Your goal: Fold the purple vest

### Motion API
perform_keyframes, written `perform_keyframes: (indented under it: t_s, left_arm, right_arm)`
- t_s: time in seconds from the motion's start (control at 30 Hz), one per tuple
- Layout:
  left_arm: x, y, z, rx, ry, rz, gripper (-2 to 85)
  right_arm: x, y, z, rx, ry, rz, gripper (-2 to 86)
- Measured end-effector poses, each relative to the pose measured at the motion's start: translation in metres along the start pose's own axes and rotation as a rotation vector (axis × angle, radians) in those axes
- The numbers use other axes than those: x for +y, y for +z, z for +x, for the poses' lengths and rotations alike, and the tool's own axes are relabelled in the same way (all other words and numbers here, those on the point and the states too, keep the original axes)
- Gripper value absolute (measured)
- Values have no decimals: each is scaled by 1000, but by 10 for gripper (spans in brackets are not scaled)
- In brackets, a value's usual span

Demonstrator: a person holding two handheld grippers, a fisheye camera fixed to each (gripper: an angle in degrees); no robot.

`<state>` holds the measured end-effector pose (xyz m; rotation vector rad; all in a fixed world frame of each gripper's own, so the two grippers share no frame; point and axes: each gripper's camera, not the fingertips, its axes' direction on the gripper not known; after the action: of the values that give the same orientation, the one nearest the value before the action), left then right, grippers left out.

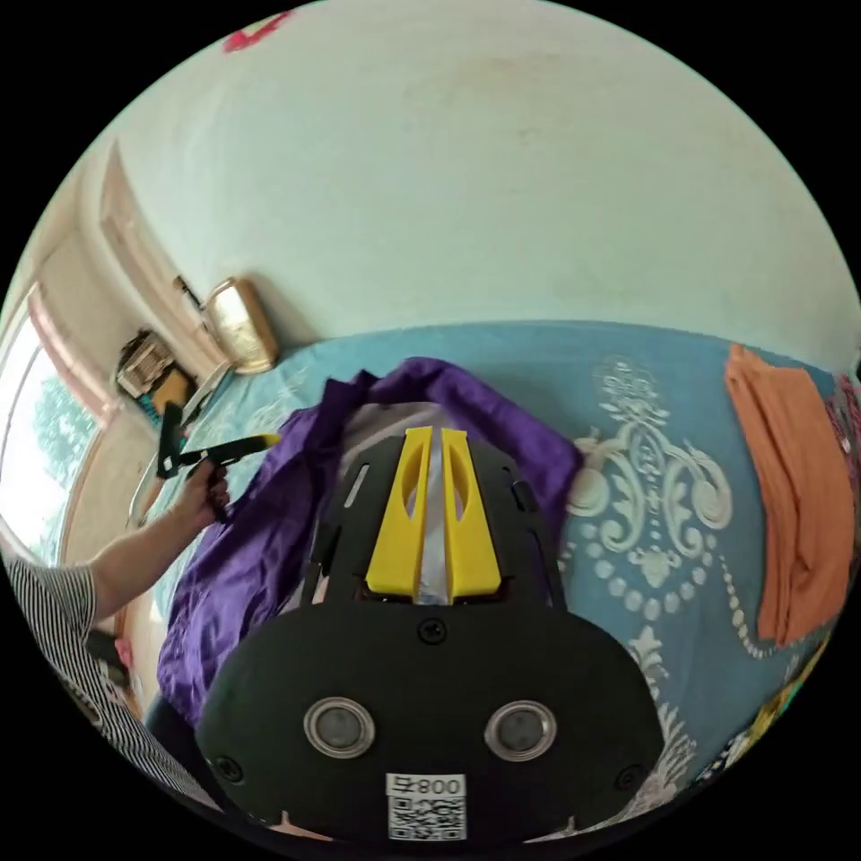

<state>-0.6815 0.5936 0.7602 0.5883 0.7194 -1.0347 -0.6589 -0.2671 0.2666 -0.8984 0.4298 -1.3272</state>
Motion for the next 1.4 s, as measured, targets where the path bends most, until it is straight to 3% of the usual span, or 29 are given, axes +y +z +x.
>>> perform_keyframes:
  t_s: [0.1, 0.2, 0.37, 0.63, 0.8, 0.97, 1.13, 1.27, 1.4]
  left_arm:
    - [10, -2, 9, -103, 2, -33, 5]
    - [18, -14, 16, -108, 12, -22, 3]
    - [30, -40, 31, -169, 37, -11, 2]
    - [51, -87, 48, -195, 21, -12, 1]
    - [84, -146, 66, -212, -7, 21, 3]
    - [181, -235, 98, 44, 38, 45, 15]
    - [327, -289, 162, 243, 6, -150, 35]
    - [394, -317, 217, 283, -4, -207, 49]
    - [432, -330, 271, 190, 80, -289, 62]
  right_arm:
    - [-15, 53, -93, -127, -212, -148, 3]
    - [-24, 109, -164, -89, -354, -293, 2]
    - [-15, 162, -213, 159, -525, -486, 1]
    - [-7, 108, -150, 49, -202, -368, 1]
    - [-6, 104, -156, 111, -200, -433, 5]
    - [19, 49, -171, -42, -150, -347, 19]
    - [95, 10, -202, -291, -36, -441, 69]
    - [119, 5, -213, -329, 43, -477, 64]
    - [108, 2, -215, -333, 114, -480, 62]
